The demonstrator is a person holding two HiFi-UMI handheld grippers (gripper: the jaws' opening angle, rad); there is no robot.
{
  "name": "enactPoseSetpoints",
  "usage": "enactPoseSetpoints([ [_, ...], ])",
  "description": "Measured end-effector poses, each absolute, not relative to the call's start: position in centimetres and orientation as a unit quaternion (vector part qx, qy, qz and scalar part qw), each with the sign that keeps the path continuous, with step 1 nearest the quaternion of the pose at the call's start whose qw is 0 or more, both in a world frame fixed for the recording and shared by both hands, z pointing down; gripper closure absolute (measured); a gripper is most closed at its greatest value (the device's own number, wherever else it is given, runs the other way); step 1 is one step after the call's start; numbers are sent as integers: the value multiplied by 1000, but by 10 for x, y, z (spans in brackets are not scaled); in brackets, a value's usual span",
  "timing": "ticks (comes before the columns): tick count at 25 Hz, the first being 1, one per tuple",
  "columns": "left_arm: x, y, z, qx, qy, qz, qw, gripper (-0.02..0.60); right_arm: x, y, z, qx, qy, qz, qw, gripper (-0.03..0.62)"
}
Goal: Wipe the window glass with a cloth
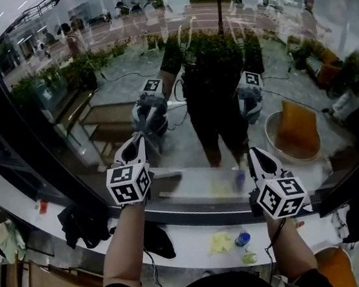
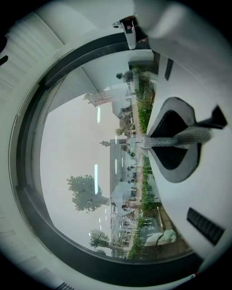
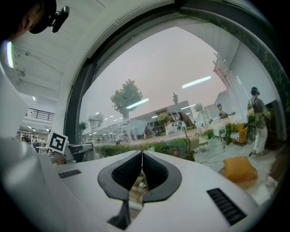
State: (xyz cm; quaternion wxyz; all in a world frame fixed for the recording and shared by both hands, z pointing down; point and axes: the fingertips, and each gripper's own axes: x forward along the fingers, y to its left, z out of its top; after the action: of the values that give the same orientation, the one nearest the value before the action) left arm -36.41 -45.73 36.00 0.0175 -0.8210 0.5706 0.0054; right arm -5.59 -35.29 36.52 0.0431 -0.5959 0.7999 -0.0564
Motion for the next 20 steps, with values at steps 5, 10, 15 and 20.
enactPoseSetpoints([
  [5,-362,-457,359,-821,571,6,20,551,-56,-351,366,-596,800,-58,42,565],
  [10,-363,-457,360,-821,571,5,25,551,-57,-350,367,-596,800,-57,41,565],
  [15,-364,-455,360,-821,571,0,24,551,-59,-349,365,-598,799,-55,39,565],
  [20,-365,-445,356,-822,569,12,28,551,-56,-349,366,-602,797,-49,34,565],
])
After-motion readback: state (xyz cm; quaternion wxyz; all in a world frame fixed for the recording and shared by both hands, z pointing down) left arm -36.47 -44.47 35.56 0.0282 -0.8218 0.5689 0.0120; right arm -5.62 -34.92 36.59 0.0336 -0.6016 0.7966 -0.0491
